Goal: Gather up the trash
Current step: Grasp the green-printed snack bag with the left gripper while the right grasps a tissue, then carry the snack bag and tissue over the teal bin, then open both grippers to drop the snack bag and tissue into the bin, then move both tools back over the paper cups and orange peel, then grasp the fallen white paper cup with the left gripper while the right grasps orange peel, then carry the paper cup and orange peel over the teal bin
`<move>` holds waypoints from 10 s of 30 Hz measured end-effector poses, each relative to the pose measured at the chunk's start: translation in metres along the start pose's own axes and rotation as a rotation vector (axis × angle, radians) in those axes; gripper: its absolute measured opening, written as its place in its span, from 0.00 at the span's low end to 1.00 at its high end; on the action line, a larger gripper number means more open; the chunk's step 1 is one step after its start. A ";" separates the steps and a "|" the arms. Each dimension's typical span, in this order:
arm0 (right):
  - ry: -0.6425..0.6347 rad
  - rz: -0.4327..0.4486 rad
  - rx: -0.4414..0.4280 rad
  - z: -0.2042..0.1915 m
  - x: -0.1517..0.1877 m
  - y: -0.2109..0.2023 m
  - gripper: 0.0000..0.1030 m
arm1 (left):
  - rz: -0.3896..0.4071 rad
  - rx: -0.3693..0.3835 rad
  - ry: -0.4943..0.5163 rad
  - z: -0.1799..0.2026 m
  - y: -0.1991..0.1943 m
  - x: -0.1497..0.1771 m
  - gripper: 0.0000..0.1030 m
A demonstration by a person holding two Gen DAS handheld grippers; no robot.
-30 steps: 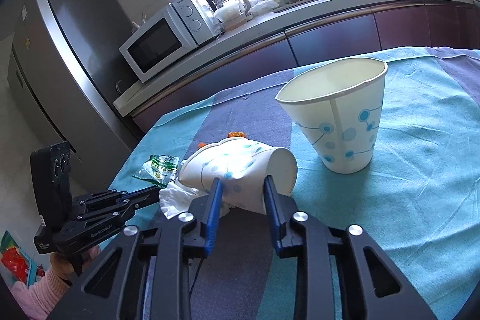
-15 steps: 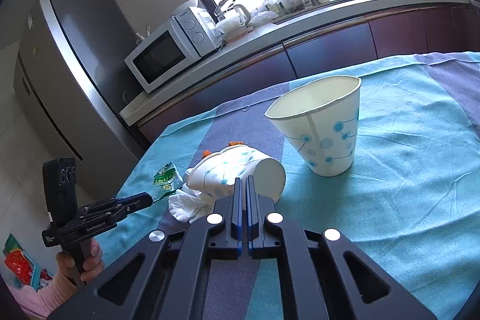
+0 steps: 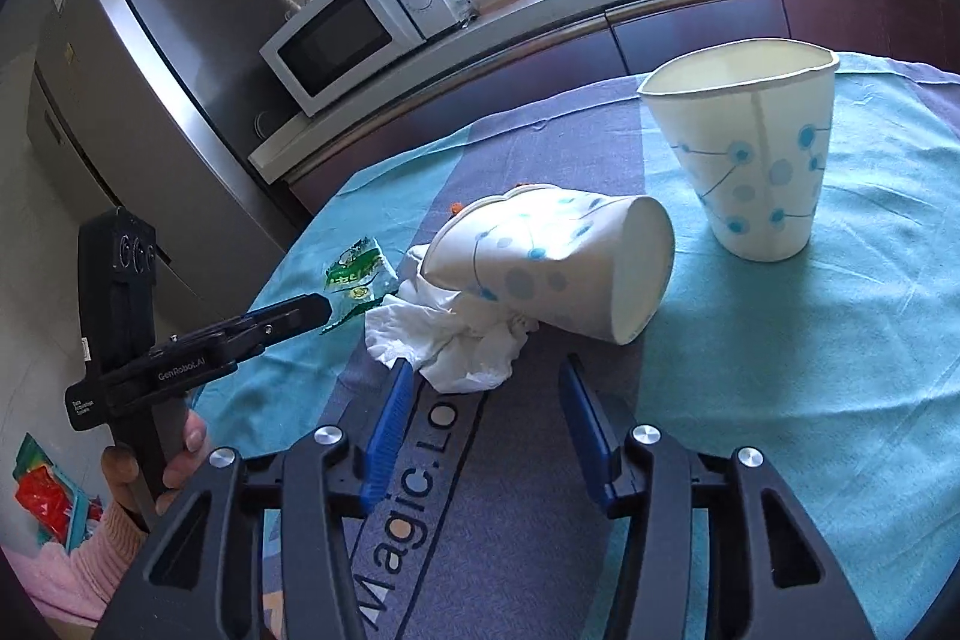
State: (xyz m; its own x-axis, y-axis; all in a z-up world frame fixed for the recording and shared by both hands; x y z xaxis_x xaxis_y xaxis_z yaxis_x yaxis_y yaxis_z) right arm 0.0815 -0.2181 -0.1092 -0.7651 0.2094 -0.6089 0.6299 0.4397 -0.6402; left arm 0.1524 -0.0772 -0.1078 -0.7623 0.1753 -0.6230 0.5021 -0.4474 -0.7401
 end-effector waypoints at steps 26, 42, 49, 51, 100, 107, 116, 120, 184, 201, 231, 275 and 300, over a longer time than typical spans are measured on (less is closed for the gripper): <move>-0.181 0.019 -0.205 -0.085 -0.003 -0.007 0.03 | 0.073 -0.011 -0.023 -0.019 -0.057 0.020 0.10; -0.329 0.031 -0.344 -0.167 -0.019 -0.007 0.03 | 0.134 -0.076 -0.130 -0.078 -0.121 0.058 0.10; -0.391 0.002 -0.411 -0.207 -0.018 0.006 0.03 | 0.171 -0.143 -0.189 -0.114 -0.152 0.071 0.10; -0.404 -0.010 -0.430 -0.218 -0.018 0.010 0.03 | 0.180 -0.162 -0.209 -0.126 -0.161 0.075 0.10; -0.486 -0.291 -0.451 -0.313 0.009 0.139 0.15 | 0.129 -0.347 -0.448 -0.259 -0.180 0.138 0.10; -0.508 -0.316 -0.450 -0.337 0.010 0.166 0.16 | 0.102 -0.353 -0.466 -0.274 -0.170 0.140 0.10; -0.504 -0.376 -0.414 -0.352 0.018 0.207 0.16 | 0.062 -0.366 -0.482 -0.289 -0.148 0.138 0.10; -0.508 -0.398 -0.378 -0.354 0.025 0.225 0.17 | 0.045 -0.375 -0.493 -0.293 -0.139 0.138 0.10; -0.019 0.154 0.170 0.029 -0.049 -0.029 0.60 | 0.108 -0.017 0.024 -0.015 -0.061 0.035 0.52; 0.122 0.045 0.002 0.058 -0.044 0.005 0.44 | 0.041 0.000 0.079 0.020 -0.032 0.038 0.56; 0.025 -0.004 -0.112 0.020 -0.004 -0.021 0.43 | -0.032 0.285 0.150 0.096 -0.023 0.049 0.55; -0.190 0.043 -0.009 -0.033 -0.047 -0.003 0.12 | 0.081 0.212 -0.015 0.003 -0.077 0.048 0.03; -0.354 -0.079 -0.259 -0.171 -0.005 0.040 0.12 | 0.181 -0.003 -0.117 -0.085 -0.163 0.078 0.03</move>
State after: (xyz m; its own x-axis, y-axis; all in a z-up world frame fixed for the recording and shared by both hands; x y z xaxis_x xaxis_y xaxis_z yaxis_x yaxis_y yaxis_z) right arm 0.0876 -0.0521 -0.0520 -0.6883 -0.1253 -0.7146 0.4830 0.6557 -0.5803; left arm 0.0459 0.0841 -0.0572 -0.7015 -0.0104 -0.7126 0.6363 -0.4593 -0.6198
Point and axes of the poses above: each gripper's, at about its wrist camera, not at the fingertips, and y roughly the way its jaws point, z to its right, x to its underside, the point moved 9 cm from there along y, roughly the way its jaws point, and after that the axes turned 2 degrees about -z, right-handed, at the moved point
